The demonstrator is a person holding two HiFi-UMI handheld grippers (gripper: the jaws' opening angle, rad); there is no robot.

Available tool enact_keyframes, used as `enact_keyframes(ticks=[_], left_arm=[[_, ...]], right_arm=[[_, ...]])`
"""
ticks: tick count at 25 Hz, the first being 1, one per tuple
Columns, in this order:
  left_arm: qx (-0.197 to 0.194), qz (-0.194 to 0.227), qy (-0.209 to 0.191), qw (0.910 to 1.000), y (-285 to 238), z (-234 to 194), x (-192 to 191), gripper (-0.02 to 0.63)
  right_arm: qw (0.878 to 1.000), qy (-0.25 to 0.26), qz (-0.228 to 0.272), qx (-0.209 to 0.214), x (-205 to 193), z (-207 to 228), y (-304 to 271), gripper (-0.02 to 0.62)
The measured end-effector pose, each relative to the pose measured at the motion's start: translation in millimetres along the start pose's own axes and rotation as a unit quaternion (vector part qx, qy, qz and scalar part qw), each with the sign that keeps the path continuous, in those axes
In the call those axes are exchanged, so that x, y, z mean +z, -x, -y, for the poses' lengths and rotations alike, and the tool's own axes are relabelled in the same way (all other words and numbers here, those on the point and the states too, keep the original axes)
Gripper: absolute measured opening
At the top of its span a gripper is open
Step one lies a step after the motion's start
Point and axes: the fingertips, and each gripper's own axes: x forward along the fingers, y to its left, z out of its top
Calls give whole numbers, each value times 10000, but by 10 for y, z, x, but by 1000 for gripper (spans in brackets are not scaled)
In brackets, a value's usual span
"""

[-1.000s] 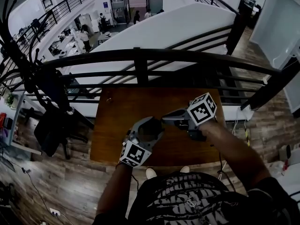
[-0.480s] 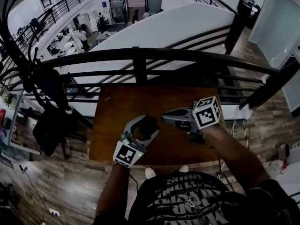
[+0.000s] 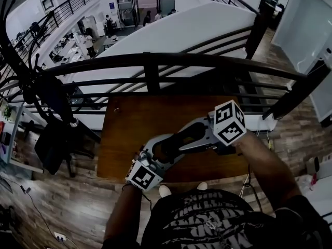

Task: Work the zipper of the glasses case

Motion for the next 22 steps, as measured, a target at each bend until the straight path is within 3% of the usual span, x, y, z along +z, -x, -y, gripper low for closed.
enact_keyframes(ticks=[4, 7, 9, 15, 17, 22], left_arm=[[139, -167, 32, 9998, -26, -7, -152, 258], [149, -461, -30, 9988, -69, -10, -259, 258], [152, -442, 106, 9989, -84, -6, -272, 258], [48, -416, 286, 9987, -135, 65, -276, 258], [53, -391, 360, 9986, -120, 61, -252, 258], [-49, -407, 405, 9983, -102, 88, -313, 258]], right_arm=[[9961, 310, -455, -686, -105, 38, -35, 201], [9853, 517, -780, -1427, -169, 159, -73, 195], [9804, 604, -907, -1640, -201, 187, -64, 169], [9824, 412, -890, -1590, -281, 189, 54, 116], [9849, 263, -766, -1532, -307, 218, 114, -2], [9896, 69, -604, -1304, -355, 272, 93, -2]])
